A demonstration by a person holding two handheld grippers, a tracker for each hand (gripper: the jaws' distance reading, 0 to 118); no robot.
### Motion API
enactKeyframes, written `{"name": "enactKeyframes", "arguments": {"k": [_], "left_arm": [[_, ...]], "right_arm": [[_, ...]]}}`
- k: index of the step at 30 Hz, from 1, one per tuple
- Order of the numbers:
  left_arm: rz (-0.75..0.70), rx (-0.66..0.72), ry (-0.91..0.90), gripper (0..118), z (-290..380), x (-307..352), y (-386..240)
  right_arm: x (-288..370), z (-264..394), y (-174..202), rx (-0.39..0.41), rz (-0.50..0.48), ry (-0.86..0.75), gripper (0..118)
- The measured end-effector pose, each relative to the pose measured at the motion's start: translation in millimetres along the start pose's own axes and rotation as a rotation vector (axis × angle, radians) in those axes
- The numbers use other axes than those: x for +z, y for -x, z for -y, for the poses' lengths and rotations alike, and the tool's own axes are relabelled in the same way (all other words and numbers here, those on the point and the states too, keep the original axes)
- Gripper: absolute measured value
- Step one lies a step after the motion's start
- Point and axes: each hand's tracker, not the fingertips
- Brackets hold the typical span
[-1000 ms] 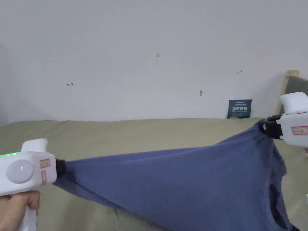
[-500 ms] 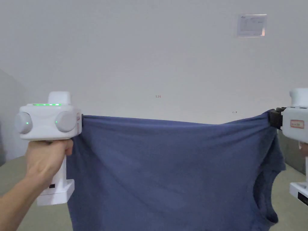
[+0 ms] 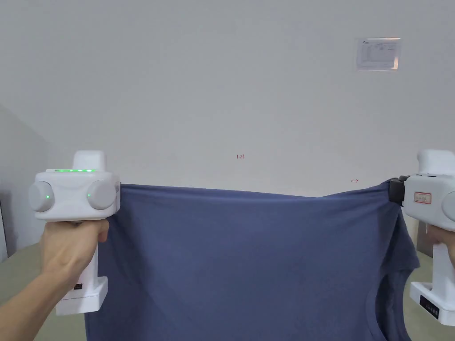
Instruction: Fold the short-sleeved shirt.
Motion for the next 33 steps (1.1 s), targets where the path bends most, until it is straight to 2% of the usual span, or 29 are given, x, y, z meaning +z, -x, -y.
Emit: {"name": "enactKeyframes", "arguments": {"k": [9,12,14,19,23,33], "left_arm": [[-0.01,-0.013,0.012,0,-33.5,-44.1,-18.2],[-0.019,-0.035,0.01,0,-48.4,-67.5,-33.0],[-0.024,-0.057,0.01,0,-57.8,-84.8,-43.7],[-0.034,-0.075,0.001,0,-75.6,-128.9,-67.8],[-0.047,-0.083,0.004,0,-85.2,-169.6,-89.7],[-0.084,-0.089,0.012,0,-89.4,-248.1,-121.7]], "right_arm": [[-58.6,-44.4,8.2,0.051,0.012,0.003,0],[-88.6,-61.0,10.4,0.066,0.024,0.003,0],[-112.4,-73.3,12.7,0.105,0.046,0.002,0],[-168.0,-98.0,12.8,0.109,0.071,-0.01,0],[-211.0,-109.7,15.6,0.143,0.098,-0.013,0],[-291.4,-121.6,27.7,0.13,0.128,-0.028,0]]}}
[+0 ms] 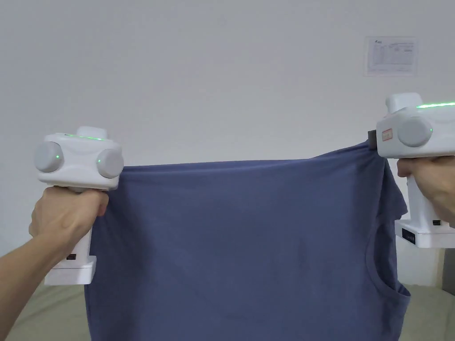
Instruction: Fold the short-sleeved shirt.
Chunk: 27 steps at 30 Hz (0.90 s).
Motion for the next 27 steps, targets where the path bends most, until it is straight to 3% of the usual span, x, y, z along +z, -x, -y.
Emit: {"name": "enactKeyframes", "arguments": {"k": [6,14,23,27], "left_arm": [[-0.019,-0.025,0.043,0,48.5,-40.5,-18.5],[0.063,-0.126,0.229,0,179.9,-82.2,-45.6],[0.186,-0.098,0.375,0,322.4,-26.6,-16.3],[0.205,-0.105,0.435,0,369.0,32.6,13.5]], "right_arm": [[-34.1,47.7,16.0,0.008,-0.025,0.042,0],[-45.6,194.5,19.0,-0.014,-0.063,0.247,0],[71.0,341.9,-1.8,0.0,-0.156,0.407,0],[148.7,389.0,-18.5,-0.051,-0.175,0.454,0]]}}
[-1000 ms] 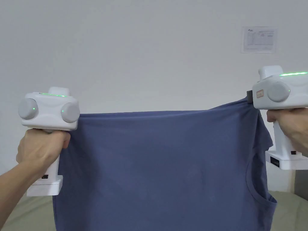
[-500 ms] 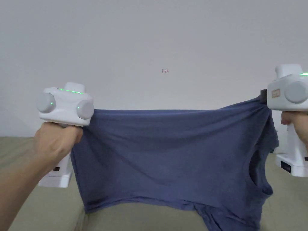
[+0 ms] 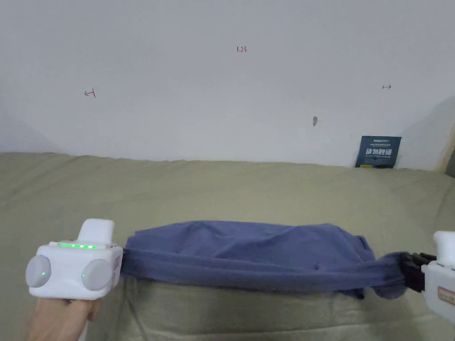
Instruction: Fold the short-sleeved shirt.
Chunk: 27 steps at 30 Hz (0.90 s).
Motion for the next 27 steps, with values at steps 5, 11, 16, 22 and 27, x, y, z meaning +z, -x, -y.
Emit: {"name": "enactKeyframes", "arguments": {"k": [5,11,16,22,27], "left_arm": [[0.021,0.013,0.064,0,77.6,48.3,21.4],[0.05,0.042,0.104,0,138.0,97.7,53.4],[0.071,0.058,0.106,0,171.4,137.3,69.5],[0.082,0.093,0.102,0,203.5,172.3,83.3],[0.09,0.107,0.117,0,220.2,177.3,85.3]], "right_arm": [[61.2,71.6,-1.0,-0.006,-0.023,0.054,0],[130.5,130.9,-4.8,0.029,-0.074,0.113,0],[165.8,165.6,-2.2,-0.015,-0.076,0.135,0],[188.4,186.5,-6.8,-0.048,-0.071,0.156,0],[191.7,197.6,-6.7,-0.057,-0.073,0.176,0]]}}
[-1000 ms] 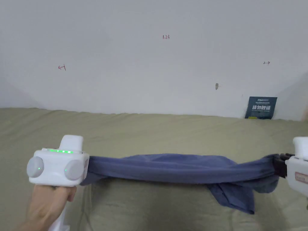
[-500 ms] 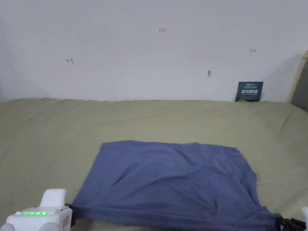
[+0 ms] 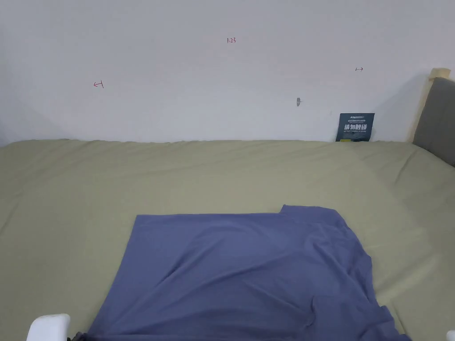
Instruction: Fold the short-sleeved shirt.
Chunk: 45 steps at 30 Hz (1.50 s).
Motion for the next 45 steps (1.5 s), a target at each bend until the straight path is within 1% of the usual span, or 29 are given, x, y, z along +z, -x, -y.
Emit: {"name": "enactKeyframes", "arguments": {"k": [5,6,7,8,9,11,12,13,14,17,18,20,21,22,23,24,25,26,27,28,30,31,33,35,38,40,43,44,45], "left_arm": [[0.004,0.005,0.027,0,9.5,-3.6,-1.2],[0.011,0.006,0.028,0,10.9,-3.8,-0.7],[0.012,0.001,0.028,5,13.0,-3.2,-2.9],[0.018,-0.001,0.021,29,14.3,-2.9,-3.0],[0.021,-0.002,0.018,92,14.3,-2.0,-3.2],[0.025,0.002,0.036,116,15.0,-2.8,-3.0],[0.02,0.006,0.059,118,15.7,-2.6,-3.6],[0.004,0.009,0.012,115,11.7,12.7,-4.2],[-0.004,-0.02,0.007,115,6.4,20.5,-9.2],[0.025,-0.034,-0.099,115,4.7,39.0,-19.9],[0.035,-0.026,-0.118,114,1.2,47.4,-23.4],[0.059,0.004,-0.192,110,-14.3,84.2,-36.5],[0.056,0.011,-0.23,98,-16.2,96.2,-40.9],[0.057,0.014,-0.264,65,-16.8,108.2,-45.2],[0.072,0.01,-0.299,6,-16.7,113.3,-43.5],[0.039,0.007,-0.24,0,-11.9,113.0,-42.3],[0.054,0.024,-0.314,0,-11.2,115.3,-47.6],[0.064,0.014,-0.296,0,-10.3,115.9,-51.2],[0.1,0.05,-0.285,0,-10.2,113.3,-41.5],[0.098,0.054,-0.286,0,-9.3,112.1,-38.9],[0.091,0.053,-0.271,0,-8.1,106.0,-33.5],[0.07,0.027,-0.312,0,-4.2,119.4,-37.6],[0.056,0.051,-0.259,0,1.7,119.3,-32.4],[0.068,0.102,-0.212,0,3.8,121.2,-25.7],[0.057,0.094,-0.159,0,12.6,113.9,-16.8],[0.063,0.109,-0.072,0,10.1,82.1,7.3],[0.149,0.17,-0.004,0,10.5,52.4,24.5],[0.192,0.186,0.044,11,7.2,42.1,28.9],[0.169,0.174,0.072,68,4.4,31.9,30.6]], "right_arm": [[-7.6,6.1,-2.6,-0.015,0.002,0.03,0],[-8.8,7.3,-2.7,-0.015,0.003,0.032,2],[-10.5,8.5,-3.0,-0.017,0.004,0.037,14],[-11.6,9.5,-2.1,-0.022,0.007,0.04,41],[-12.1,10.7,-1.4,-0.021,0.027,0.047,93],[-12.0,10.3,-2.2,-0.023,0.036,0.052,112],[-10.0,8.6,-2.7,-0.03,0.031,0.05,117],[-4.2,3.8,-2.7,-0.031,0.049,-0.014,118],[-0.4,-1.1,-1.4,-0.032,0.05,-0.015,118],[18.3,-15.6,10.5,0.014,0.084,-0.098,118],[26.3,-19.4,14.8,0.019,0.073,-0.134,118],[45.6,-26.9,23.5,-0.025,0.032,-0.213,118],[55.4,-30.1,29.2,-0.036,0.011,-0.249,113],[66.0,-30.4,36.0,-0.032,0.025,-0.297,96],[75.7,-28.9,43.2,-0.016,0.057,-0.358,52],[81.0,-27.1,50.4,0.015,0.104,-0.381,0],[85.7,-25.2,56.5,0.02,0.165,-0.42,0],[91.8,-23.9,59.9,0.004,0.123,-0.445,0],[95.8,-22.8,62.2,-0.008,0.112,-0.428,0],[99.0,-21.0,63.7,-0.03,0.087,-0.427,0],[99.9,-12.6,64.6,-0.048,0.082,-0.421,0],[100.0,-9.1,65.9,-0.043,0.087,-0.417,0],[97.1,-1.0,68.1,-0.023,0.105,-0.395,0],[96.6,5.2,67.7,-0.044,0.086,-0.369,0],[91.1,14.9,71.2,-0.047,0.085,-0.337,0],[84.8,19.8,71.8,-0.049,0.084,-0.299,0],[75.9,25.1,73.0,-0.045,0.086,-0.263,0],[72.9,26.0,72.7,-0.048,0.083,-0.251,0],[69.1,27.3,72.3,-0.047,0.079,-0.238,0]]}}
